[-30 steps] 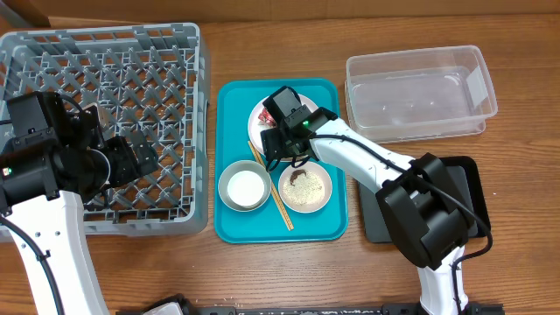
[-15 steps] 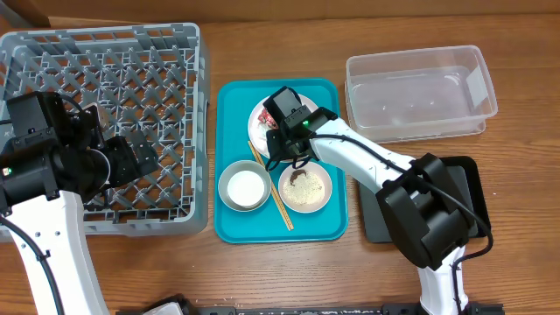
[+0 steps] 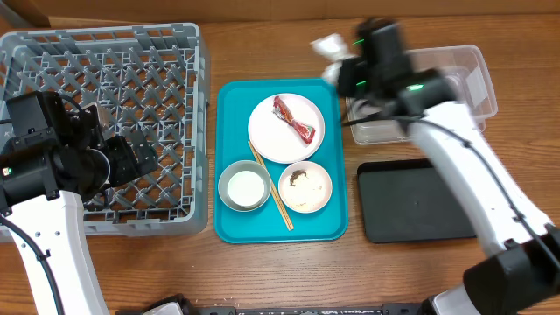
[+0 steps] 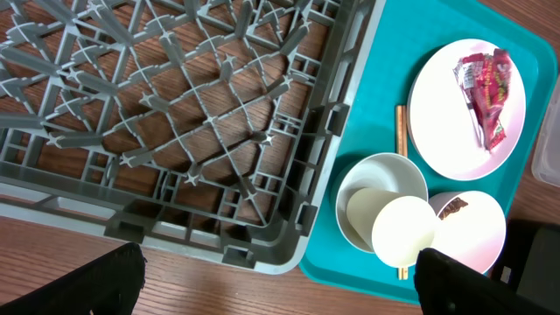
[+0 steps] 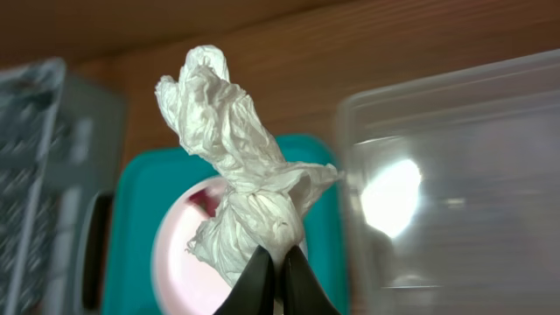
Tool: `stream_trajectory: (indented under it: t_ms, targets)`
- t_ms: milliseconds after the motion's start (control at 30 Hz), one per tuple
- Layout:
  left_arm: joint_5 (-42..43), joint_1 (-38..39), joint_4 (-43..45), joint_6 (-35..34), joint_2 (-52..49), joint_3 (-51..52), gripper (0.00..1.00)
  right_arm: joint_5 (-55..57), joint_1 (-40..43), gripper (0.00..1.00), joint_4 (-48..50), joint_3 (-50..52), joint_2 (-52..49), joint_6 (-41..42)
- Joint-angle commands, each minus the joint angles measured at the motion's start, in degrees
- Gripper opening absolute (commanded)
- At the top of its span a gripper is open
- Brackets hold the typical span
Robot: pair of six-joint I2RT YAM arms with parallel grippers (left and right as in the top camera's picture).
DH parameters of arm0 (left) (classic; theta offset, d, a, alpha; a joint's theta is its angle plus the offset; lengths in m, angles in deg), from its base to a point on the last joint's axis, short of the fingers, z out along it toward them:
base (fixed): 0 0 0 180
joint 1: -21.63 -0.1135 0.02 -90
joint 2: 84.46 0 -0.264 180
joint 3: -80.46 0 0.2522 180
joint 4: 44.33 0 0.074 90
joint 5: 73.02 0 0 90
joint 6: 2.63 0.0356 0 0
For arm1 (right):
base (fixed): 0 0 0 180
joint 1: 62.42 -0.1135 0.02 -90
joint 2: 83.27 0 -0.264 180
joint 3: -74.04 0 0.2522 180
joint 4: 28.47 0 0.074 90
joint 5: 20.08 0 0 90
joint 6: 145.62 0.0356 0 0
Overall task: Sort waste into correct bins and load items into the dishwasher
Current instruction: 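Carry the tissue with the right gripper into the clear bin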
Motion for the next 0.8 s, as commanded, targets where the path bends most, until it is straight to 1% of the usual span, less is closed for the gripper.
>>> stream_trajectory:
  t_ms: [0, 133, 200, 233, 300, 333, 400, 433, 500, 633, 767]
  targets:
    - [0.7, -0.2, 0.3, 1.0, 0.1, -1.1, 1.0, 3.0, 6.2, 0.04, -3.0, 0.5, -2.3, 0.1]
    - [0.7, -0.2, 0.5, 1.0, 0.1, -1.1, 1.0, 3.0, 10.7, 0.04, -3.9, 1.2, -4.5, 0.1]
    - [0.7, -0.2, 0.5, 1.0, 0.1, -1.1, 1.0, 2.4, 11.9, 0.08, -4.5, 1.4, -5.6, 0.1]
    - [0.7, -0.2, 0.5, 1.0, 0.1, -1.1, 1.0, 2.3, 12.2, 0.15, -4.7, 1.4, -5.9, 0.0]
    - [0.7, -0.2, 0.5, 1.0, 0.1, -1.1, 1.0, 2.3, 12.4, 0.34, -4.3, 1.3, -5.7, -0.1]
    - [0.7, -0.2, 0.5, 1.0, 0.1, -1.1, 1.0, 2.3, 12.4, 0.45, -4.2, 0.9, -5.4, -0.1]
    - [0.7, -0.2, 0.7, 1.0, 0.1, -1.1, 1.0, 1.8, 12.4, 0.57, -4.2, -0.3, -4.9, -0.2]
    - [0.7, -0.2, 0.7, 1.0, 0.1, -1.1, 1.0, 0.4, 12.4, 0.62, -4.2, -1.0, -4.3, -0.2]
    - [0.7, -0.2, 0.7, 1.1, 0.1, -1.1, 1.0, -4.9, 12.2, 0.63, -4.0, -2.1, -3.2, -0.8]
    - [0.7, -0.2, 0.7, 1.0, 0.1, -1.1, 1.0, -21.6, 10.3, 0.65, -1.8, -2.3, -2.4, -7.0]
    - [0.7, -0.2, 0.8, 1.0, 0.1, -1.1, 1.0, -22.4, 6.0, 0.7, -1.8, -1.0, -3.7, -12.3]
